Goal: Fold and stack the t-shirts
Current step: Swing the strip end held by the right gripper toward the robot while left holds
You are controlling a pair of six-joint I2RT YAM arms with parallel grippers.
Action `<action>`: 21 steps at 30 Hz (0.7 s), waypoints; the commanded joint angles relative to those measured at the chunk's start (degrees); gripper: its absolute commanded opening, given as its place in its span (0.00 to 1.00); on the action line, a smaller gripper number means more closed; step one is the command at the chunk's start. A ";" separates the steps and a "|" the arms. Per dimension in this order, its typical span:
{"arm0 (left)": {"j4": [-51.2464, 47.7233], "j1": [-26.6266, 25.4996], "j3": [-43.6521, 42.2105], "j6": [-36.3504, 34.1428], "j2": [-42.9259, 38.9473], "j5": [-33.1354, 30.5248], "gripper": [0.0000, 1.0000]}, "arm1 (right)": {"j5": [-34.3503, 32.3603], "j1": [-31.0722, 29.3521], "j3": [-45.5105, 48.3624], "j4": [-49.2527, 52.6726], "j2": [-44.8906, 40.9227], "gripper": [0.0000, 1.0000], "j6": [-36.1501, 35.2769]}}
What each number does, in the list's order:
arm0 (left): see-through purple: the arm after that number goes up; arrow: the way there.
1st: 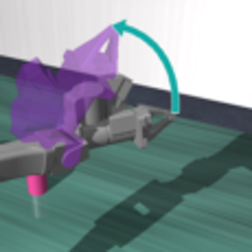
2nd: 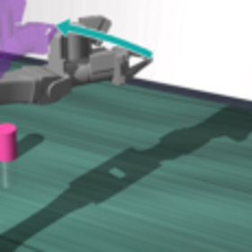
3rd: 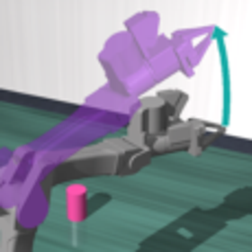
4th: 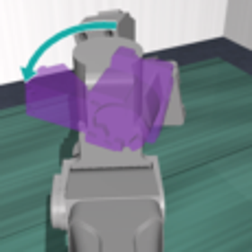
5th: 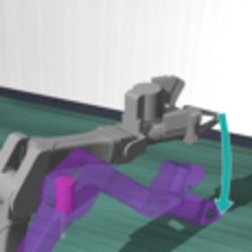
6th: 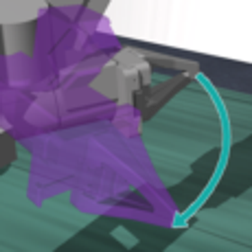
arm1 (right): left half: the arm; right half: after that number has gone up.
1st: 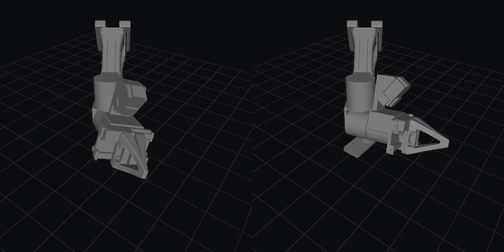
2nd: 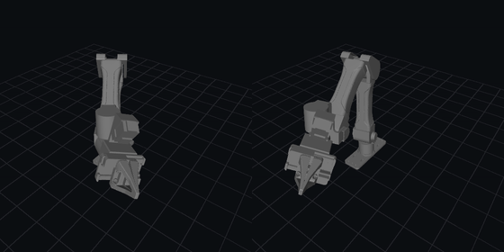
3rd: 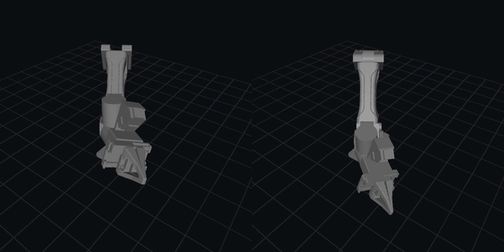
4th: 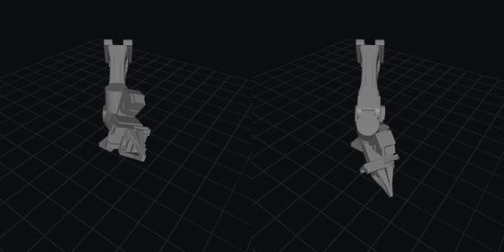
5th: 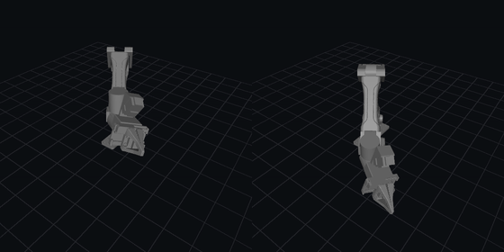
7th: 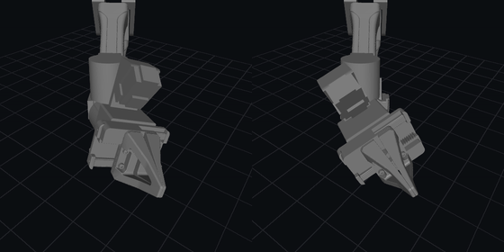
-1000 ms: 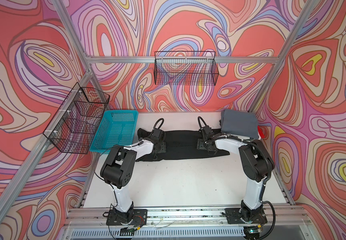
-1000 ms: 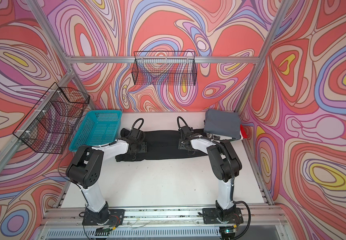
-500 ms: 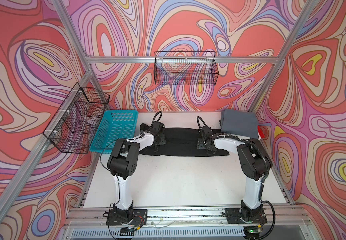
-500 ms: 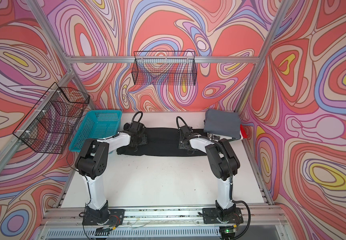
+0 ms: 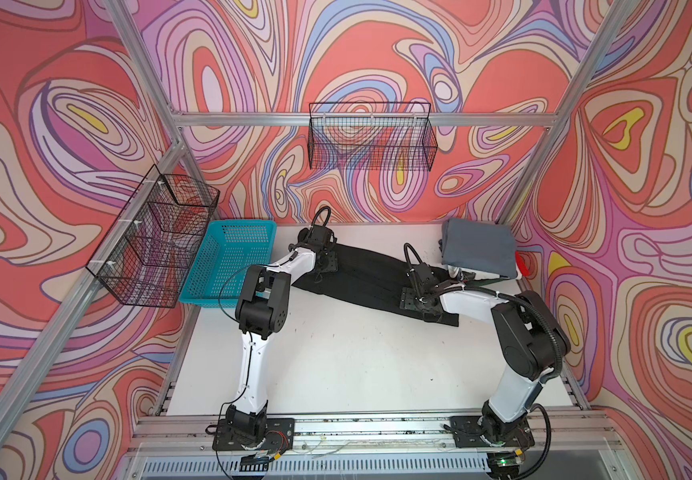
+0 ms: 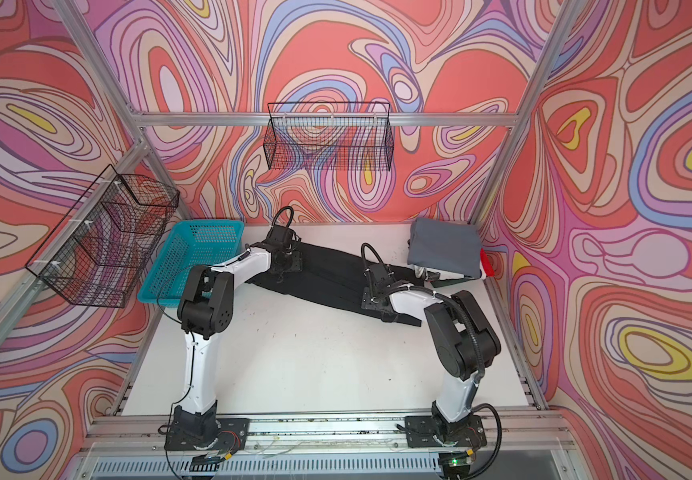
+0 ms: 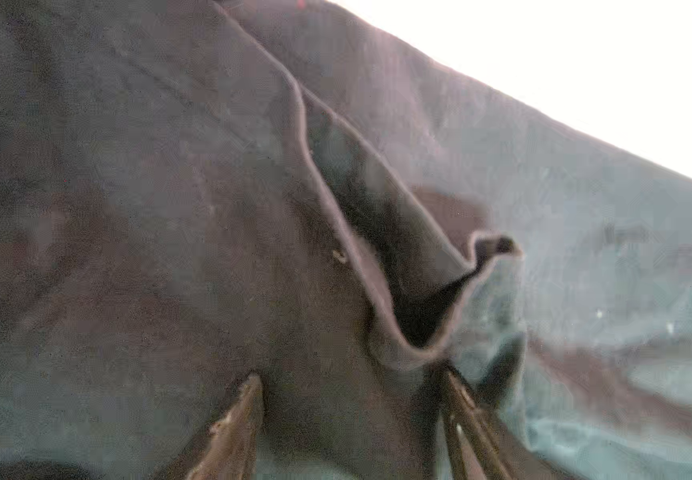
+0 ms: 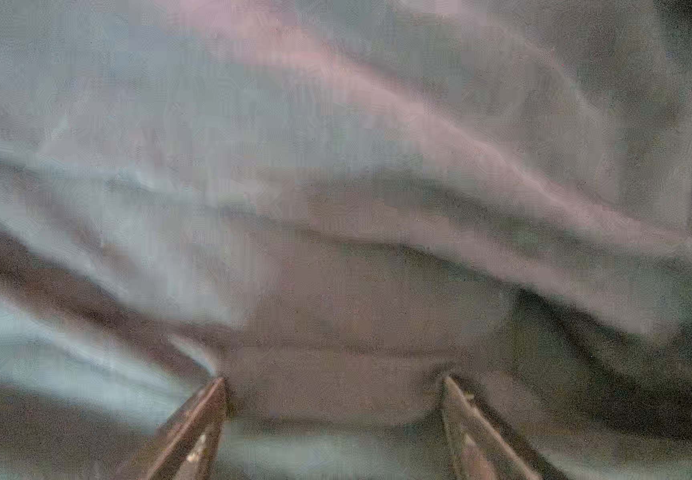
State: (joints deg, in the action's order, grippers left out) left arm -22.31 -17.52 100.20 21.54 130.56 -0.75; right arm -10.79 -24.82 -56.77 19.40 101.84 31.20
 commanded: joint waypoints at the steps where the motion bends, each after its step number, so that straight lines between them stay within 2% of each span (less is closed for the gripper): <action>1: -5.26 0.47 4.63 -2.96 4.73 3.68 0.68 | 4.88 -1.96 5.22 7.47 0.76 0.86 5.45; 5: -7.13 0.49 11.78 -1.92 9.24 8.08 0.68 | 6.28 -5.35 6.66 7.27 0.23 0.86 7.72; 13: -14.63 0.54 28.88 -2.18 18.89 10.85 0.68 | 8.36 -12.68 6.49 7.44 1.82 0.86 12.51; 21: -14.54 0.65 32.23 -3.64 20.44 13.77 0.70 | 11.56 -19.46 6.98 6.57 1.25 0.86 17.02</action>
State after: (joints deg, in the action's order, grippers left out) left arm -32.45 -16.75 132.09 19.25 148.59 9.61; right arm -12.27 -41.58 -53.60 20.16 98.98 42.09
